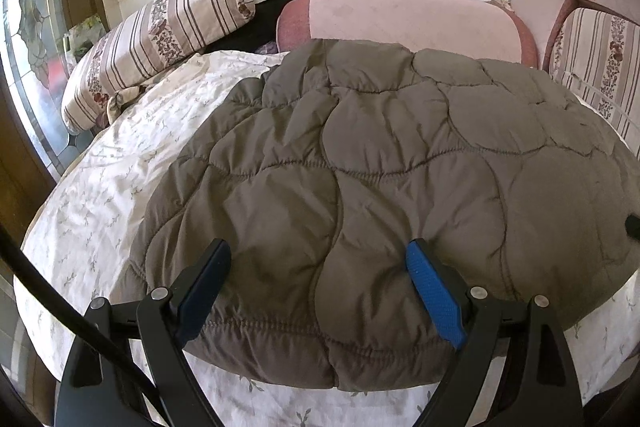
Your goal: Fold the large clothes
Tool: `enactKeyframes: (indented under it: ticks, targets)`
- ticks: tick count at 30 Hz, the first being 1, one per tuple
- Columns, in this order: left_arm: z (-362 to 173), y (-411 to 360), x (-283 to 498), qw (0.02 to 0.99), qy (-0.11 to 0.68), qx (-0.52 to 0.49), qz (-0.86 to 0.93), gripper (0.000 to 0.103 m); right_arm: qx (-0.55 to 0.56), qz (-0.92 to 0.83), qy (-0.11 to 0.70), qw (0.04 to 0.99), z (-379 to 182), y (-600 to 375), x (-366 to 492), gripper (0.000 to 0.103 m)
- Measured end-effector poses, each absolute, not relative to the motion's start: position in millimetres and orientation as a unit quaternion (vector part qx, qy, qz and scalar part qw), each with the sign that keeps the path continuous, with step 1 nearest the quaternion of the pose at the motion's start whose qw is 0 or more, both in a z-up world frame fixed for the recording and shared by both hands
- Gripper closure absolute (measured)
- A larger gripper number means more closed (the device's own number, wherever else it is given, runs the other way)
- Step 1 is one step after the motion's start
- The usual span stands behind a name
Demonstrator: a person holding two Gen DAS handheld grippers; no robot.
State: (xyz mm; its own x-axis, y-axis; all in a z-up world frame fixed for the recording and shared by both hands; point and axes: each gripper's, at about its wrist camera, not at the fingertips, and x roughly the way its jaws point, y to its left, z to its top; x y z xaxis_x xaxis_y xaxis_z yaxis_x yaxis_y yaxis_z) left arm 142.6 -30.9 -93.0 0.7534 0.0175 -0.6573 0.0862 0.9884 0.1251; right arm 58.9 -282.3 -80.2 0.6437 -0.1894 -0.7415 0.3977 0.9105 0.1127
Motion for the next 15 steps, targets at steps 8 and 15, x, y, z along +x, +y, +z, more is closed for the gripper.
enactKeyframes:
  ticks: [8, 15]
  targets:
    - [-92, -29, 138, 0.934, 0.349, 0.073, -0.015, 0.013, 0.140, -0.156, 0.404, 0.890, -92, -291, 67, 0.041]
    - [-75, 1, 110, 0.934, 0.354, 0.050, 0.004, 0.014, 0.139, -0.165, 0.355, 0.910, -67, -289, 42, 0.041]
